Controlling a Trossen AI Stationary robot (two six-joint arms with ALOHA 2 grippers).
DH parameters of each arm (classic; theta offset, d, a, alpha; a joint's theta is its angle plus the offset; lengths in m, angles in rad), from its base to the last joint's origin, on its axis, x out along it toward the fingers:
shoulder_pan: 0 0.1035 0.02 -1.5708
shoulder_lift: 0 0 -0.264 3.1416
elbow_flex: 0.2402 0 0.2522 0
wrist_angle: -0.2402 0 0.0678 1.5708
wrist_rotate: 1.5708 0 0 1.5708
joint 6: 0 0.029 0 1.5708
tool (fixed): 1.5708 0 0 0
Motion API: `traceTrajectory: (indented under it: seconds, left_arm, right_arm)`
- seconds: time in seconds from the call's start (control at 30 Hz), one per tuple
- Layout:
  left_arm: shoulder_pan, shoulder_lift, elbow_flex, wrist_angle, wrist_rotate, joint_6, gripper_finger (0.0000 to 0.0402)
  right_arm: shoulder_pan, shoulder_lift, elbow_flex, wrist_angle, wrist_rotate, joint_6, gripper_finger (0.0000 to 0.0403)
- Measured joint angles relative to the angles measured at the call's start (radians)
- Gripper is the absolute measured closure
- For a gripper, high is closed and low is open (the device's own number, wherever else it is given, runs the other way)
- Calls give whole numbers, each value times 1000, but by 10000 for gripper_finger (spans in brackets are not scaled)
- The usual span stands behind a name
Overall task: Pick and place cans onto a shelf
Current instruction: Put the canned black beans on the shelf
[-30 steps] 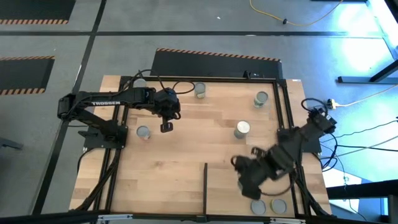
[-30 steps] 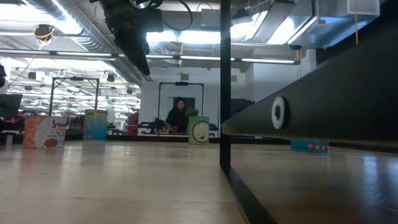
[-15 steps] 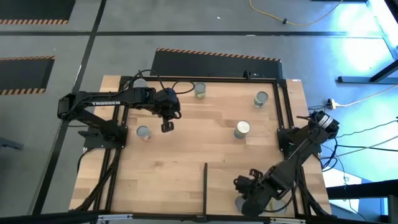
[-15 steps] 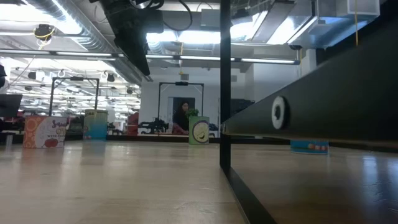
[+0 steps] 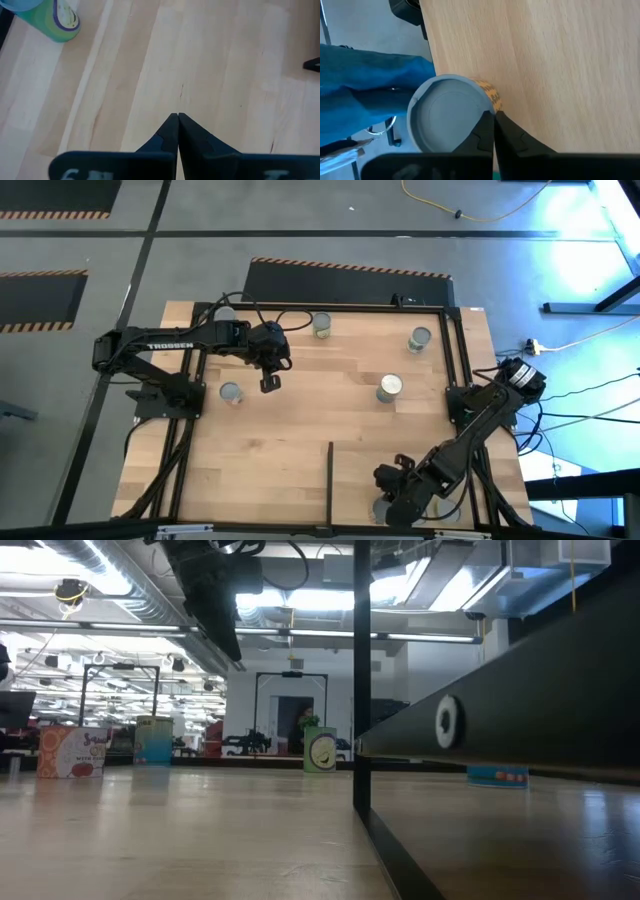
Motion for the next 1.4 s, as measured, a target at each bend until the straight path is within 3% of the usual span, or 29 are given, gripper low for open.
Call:
traceTrajectory:
  seconds: [0.8,1.03,1.4]
  left_arm:
    - [-7,0,0,3,20,1,401]
    - [-36,0,0,3,20,2,401]
    - [-56,0,0,3,20,2,401]
  right_arm:
    - [-12,3,20,-31,-27,-72,398]
    - [-18,4,20,-31,-25,-78,372]
    - [-18,4,22,-28,-50,-83,367]
